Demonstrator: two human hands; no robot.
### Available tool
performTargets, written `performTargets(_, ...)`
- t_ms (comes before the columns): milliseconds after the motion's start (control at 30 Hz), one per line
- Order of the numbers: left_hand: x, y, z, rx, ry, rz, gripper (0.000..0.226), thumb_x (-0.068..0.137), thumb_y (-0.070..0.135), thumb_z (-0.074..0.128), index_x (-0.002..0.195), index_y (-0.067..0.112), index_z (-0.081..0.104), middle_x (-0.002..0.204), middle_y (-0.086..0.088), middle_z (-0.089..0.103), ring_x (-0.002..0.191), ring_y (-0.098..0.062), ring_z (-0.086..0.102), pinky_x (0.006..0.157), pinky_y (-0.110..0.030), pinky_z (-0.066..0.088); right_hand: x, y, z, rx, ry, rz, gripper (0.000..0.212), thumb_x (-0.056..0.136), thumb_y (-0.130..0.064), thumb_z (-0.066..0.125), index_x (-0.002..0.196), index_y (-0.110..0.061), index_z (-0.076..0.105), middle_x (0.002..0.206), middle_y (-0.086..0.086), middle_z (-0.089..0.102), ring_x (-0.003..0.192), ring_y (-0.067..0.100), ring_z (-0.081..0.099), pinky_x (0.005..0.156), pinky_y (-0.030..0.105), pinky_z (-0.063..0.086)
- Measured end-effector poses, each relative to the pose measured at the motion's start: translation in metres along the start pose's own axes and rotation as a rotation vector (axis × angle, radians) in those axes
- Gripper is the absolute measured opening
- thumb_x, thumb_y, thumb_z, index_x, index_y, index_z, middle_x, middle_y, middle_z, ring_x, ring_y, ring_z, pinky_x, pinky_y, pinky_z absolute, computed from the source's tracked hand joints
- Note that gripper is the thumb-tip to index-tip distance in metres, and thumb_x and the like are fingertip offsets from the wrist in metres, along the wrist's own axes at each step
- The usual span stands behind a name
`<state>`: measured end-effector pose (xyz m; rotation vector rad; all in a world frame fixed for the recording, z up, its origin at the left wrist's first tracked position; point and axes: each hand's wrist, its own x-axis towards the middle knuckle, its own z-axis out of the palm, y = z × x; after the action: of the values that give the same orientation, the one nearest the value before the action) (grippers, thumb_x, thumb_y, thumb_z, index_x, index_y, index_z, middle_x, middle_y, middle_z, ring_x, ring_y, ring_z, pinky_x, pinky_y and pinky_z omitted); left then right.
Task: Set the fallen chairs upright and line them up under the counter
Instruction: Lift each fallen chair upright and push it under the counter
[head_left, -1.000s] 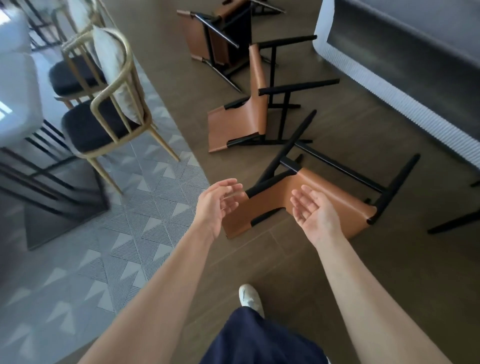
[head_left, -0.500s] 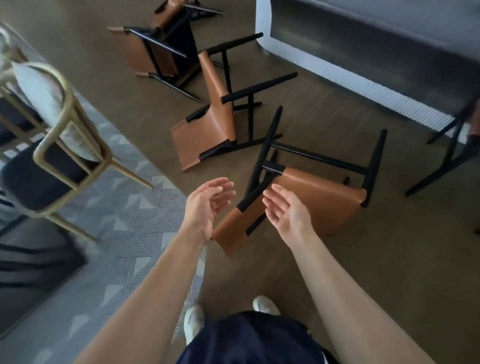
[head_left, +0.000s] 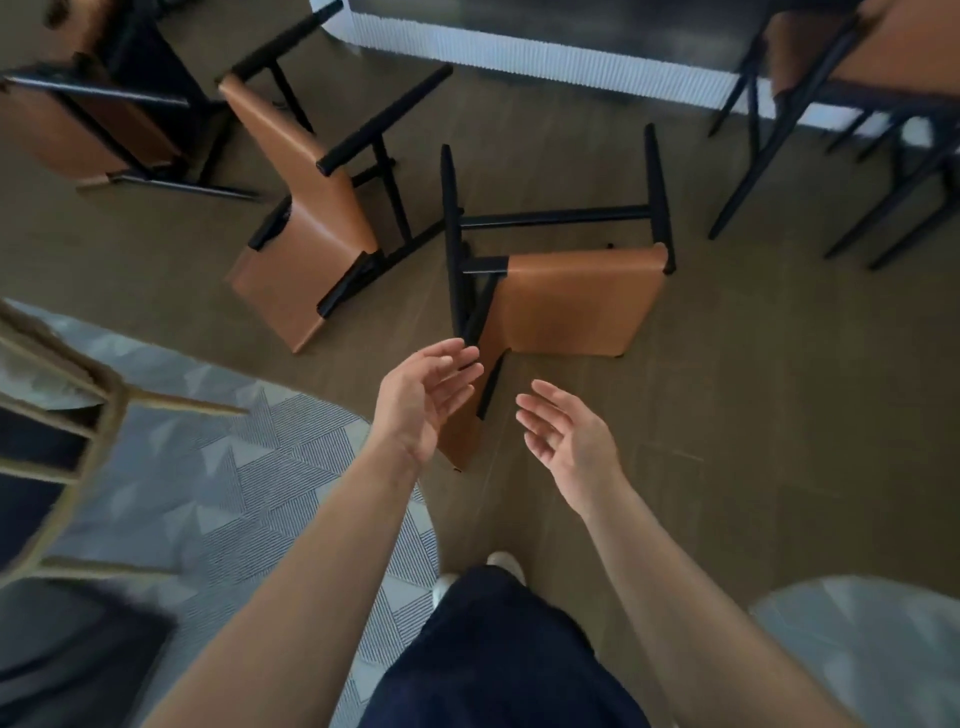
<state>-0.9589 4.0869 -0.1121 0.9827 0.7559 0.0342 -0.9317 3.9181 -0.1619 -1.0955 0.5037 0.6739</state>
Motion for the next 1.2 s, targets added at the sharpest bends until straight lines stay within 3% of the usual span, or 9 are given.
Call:
performTargets(233, 0.014, -0.011, -0.018, 0.008, 0.083, -0.048, 0.027, 0.090, 0.001, 0.046, 0.100, 0.008, 0.070, 0.101, -0.011, 0.074, 0.096, -0.023, 0.071, 0.089, -0.035, 0.052, -0.002, 0.006, -0.005, 0.022, 0.072, -0.003, 0.024, 0.099, -0.025, 0.050, 0.110, -0.017, 0.070, 0.104, 0.003, 0.076, 0.101, 0.019, 0.069, 0.082, 0.032, 0.049)
performTargets(467, 0.042, -0.014, -0.049, 0.125, 0.064, -0.056, 0.023, 0.089, 0.001, 0.051, 0.097, 0.010, 0.070, 0.099, -0.007, 0.075, 0.097, -0.020, 0.071, 0.090, -0.033, 0.052, 0.017, 0.033, 0.019, 0.150, 0.163, -0.001, 0.021, 0.098, -0.025, 0.052, 0.105, -0.018, 0.071, 0.104, 0.004, 0.076, 0.102, 0.019, 0.069, 0.083, 0.033, 0.047)
performTargets(700, 0.092, -0.028, -0.097, 0.394, -0.128, -0.198, 0.026, 0.087, -0.007, 0.055, 0.106, 0.007, 0.067, 0.113, -0.013, 0.070, 0.109, -0.027, 0.065, 0.095, -0.038, 0.052, 0.055, 0.095, 0.051, 0.266, 0.252, -0.029, 0.021, 0.097, -0.026, 0.055, 0.107, -0.018, 0.072, 0.105, 0.003, 0.075, 0.093, 0.014, 0.073, 0.080, 0.032, 0.047)
performTargets(800, 0.118, -0.041, -0.111, 0.476, -0.100, -0.218, 0.025, 0.086, -0.007, 0.056, 0.104, 0.007, 0.067, 0.108, -0.010, 0.071, 0.102, -0.023, 0.066, 0.090, -0.033, 0.054, 0.070, 0.121, 0.056, 0.340, 0.304, -0.017, 0.020, 0.095, -0.025, 0.059, 0.106, -0.017, 0.072, 0.104, 0.004, 0.076, 0.093, 0.015, 0.073, 0.082, 0.033, 0.049)
performTargets(900, 0.136, -0.057, -0.120, 0.584, -0.024, -0.206, 0.023, 0.086, -0.004, 0.059, 0.104, 0.008, 0.065, 0.092, -0.003, 0.069, 0.084, -0.013, 0.064, 0.072, -0.021, 0.054, 0.078, 0.137, 0.060, 0.380, 0.341, 0.023, 0.017, 0.093, -0.023, 0.061, 0.105, -0.017, 0.072, 0.101, 0.003, 0.076, 0.092, 0.015, 0.072, 0.081, 0.031, 0.050)
performTargets(967, 0.146, -0.069, -0.126, 0.637, -0.001, -0.237, 0.024, 0.084, -0.001, 0.063, 0.106, 0.009, 0.065, 0.087, 0.000, 0.067, 0.083, -0.013, 0.062, 0.072, -0.021, 0.051, 0.085, 0.146, 0.061, 0.394, 0.363, 0.055, 0.016, 0.094, -0.023, 0.060, 0.104, -0.017, 0.071, 0.099, 0.002, 0.077, 0.094, 0.016, 0.070, 0.080, 0.030, 0.049)
performTargets(1100, 0.173, -0.092, -0.131, 0.739, 0.025, -0.290, 0.033, 0.082, 0.008, 0.069, 0.114, 0.015, 0.062, 0.107, -0.003, 0.066, 0.092, -0.014, 0.059, 0.081, -0.028, 0.042, 0.109, 0.165, 0.062, 0.428, 0.375, 0.108, 0.017, 0.098, -0.020, 0.055, 0.107, -0.016, 0.068, 0.094, 0.001, 0.077, 0.098, 0.018, 0.069, 0.080, 0.030, 0.049)
performTargets(1200, 0.202, -0.118, -0.134, 0.846, -0.004, -0.326, 0.075, 0.079, 0.015, 0.075, 0.143, 0.020, 0.036, 0.142, -0.003, 0.045, 0.122, -0.023, 0.048, 0.094, -0.035, 0.038, 0.139, 0.181, 0.058, 0.441, 0.396, 0.138, 0.018, 0.100, -0.018, 0.051, 0.107, -0.013, 0.066, 0.091, 0.001, 0.077, 0.102, 0.019, 0.067, 0.082, 0.030, 0.051)
